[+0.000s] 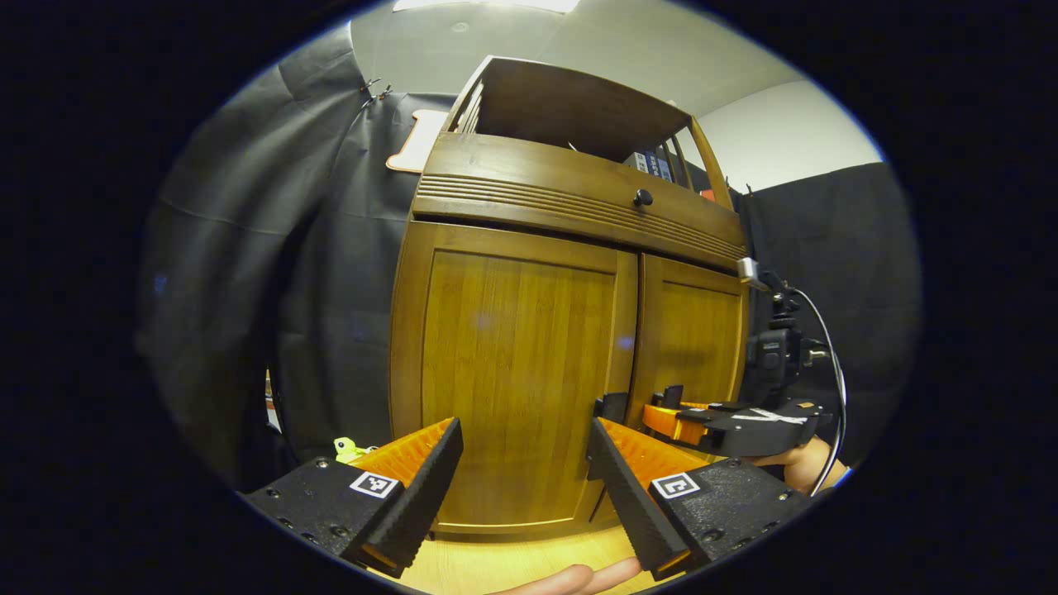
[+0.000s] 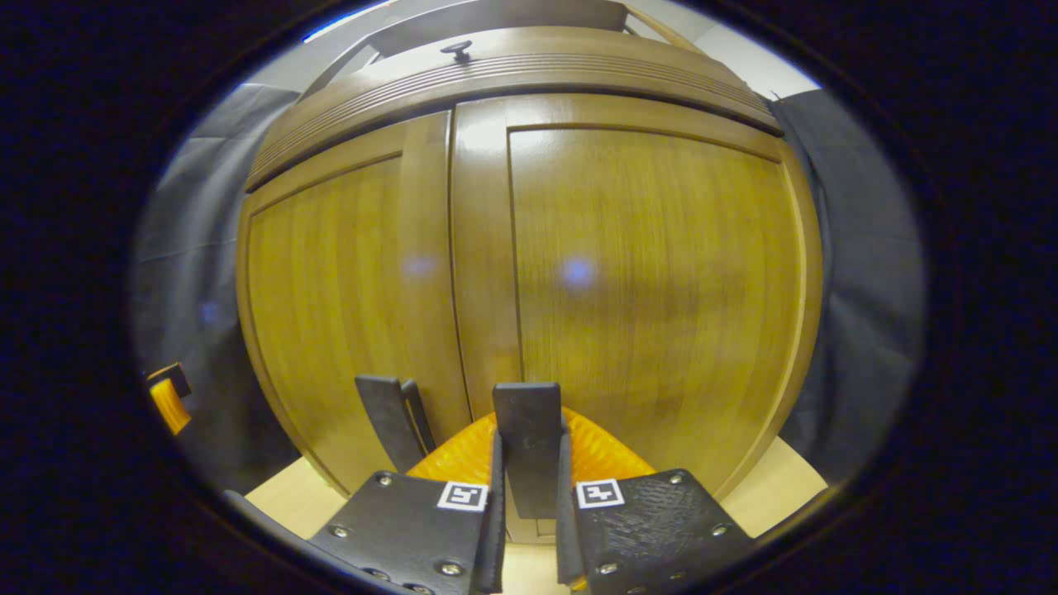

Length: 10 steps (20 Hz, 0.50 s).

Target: Open the right door of the double-door shoe cabinet with the right hand, and open the left door with the left hand.

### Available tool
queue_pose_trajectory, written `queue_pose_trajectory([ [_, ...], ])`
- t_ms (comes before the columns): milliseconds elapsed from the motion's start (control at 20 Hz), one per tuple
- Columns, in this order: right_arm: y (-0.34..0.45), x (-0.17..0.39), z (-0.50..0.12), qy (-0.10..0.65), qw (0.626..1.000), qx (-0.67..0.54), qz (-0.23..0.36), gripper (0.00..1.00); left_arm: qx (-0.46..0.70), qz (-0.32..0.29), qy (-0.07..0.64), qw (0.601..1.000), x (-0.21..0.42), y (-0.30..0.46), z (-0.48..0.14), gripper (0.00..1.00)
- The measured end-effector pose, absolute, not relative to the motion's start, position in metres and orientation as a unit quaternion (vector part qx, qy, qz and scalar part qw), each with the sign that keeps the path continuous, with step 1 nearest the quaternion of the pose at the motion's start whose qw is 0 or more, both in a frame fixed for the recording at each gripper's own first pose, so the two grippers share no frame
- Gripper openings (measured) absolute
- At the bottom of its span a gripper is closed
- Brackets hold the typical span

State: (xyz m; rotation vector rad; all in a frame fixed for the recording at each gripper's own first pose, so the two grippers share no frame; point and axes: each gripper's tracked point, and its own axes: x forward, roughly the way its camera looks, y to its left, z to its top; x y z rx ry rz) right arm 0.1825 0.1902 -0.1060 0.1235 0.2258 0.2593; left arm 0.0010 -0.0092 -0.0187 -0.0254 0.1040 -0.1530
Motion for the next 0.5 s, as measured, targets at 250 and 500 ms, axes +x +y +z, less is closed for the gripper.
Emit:
queue_pose_trajectory([
  [250, 0.177, 0.154, -0.097, 0.116, 0.980, 0.064, 0.151, 0.24, -0.008, -0.078, 0.058, 0.995, 0.004, -0.014, -0.023, 0.91],
  [500, 0.176, 0.145, -0.084, 0.121, 0.977, 0.062, 0.164, 0.25, -0.007, -0.076, 0.065, 0.995, 0.006, -0.018, -0.028, 0.92],
])
